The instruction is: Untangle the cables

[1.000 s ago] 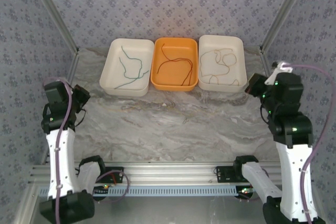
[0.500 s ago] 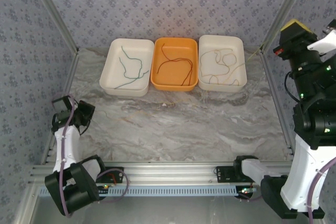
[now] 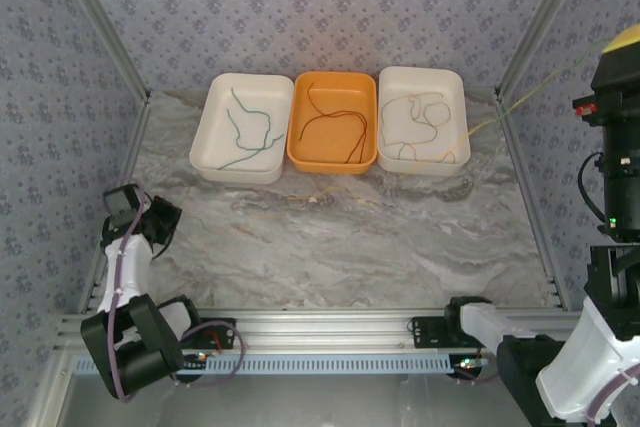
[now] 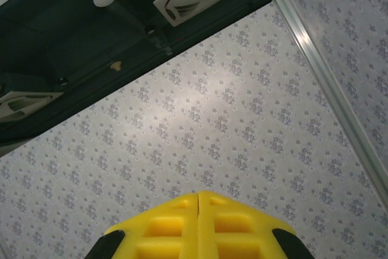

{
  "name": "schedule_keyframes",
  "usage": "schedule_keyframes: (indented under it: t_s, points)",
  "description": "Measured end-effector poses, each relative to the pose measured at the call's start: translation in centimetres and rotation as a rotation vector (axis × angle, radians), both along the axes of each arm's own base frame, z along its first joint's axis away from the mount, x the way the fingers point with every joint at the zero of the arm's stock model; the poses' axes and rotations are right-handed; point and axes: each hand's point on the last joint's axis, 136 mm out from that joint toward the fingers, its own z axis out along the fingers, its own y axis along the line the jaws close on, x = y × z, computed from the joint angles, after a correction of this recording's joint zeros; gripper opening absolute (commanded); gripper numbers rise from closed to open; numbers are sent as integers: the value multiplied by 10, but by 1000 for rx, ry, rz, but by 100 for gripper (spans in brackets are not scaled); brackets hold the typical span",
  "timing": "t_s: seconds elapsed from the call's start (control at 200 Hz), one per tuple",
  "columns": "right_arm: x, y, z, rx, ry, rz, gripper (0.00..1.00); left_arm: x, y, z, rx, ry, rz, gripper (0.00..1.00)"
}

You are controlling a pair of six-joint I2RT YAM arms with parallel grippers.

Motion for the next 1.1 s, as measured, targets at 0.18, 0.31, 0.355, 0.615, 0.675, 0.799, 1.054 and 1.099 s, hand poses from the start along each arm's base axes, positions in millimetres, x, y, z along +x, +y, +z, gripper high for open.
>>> schedule_keyframes:
  t_s: [0.18, 0.31, 0.355, 0.615, 0.675, 0.799, 1.054, 1.099]
  points:
    - [-11, -1, 4, -10, -23, -6, 0, -1, 2, -5, 2, 20, 8, 0]
    - [-19, 0, 10, -26, -52, 10, 0, 1, 4, -9, 1, 31, 16, 0]
    - [-23, 0, 12, -33, -64, 18, 0, 1, 5, -11, 0, 36, 22, 0]
    - [-37, -1, 24, -74, -120, 55, 0, 1, 14, -29, 7, 102, 66, 0]
    - [-36, -1, 26, -86, -126, 59, 0, 0, 18, -29, 22, 111, 80, 0]
    - [-28, 3, 29, -123, -128, 46, 0, -1, 26, -28, 55, 123, 110, 0]
    - [37, 36, 35, -246, -63, -64, 0, -4, 30, -24, 70, 118, 146, 0]
    - [54, 39, 33, -266, -37, -94, 0, -4, 30, -24, 70, 118, 147, 0]
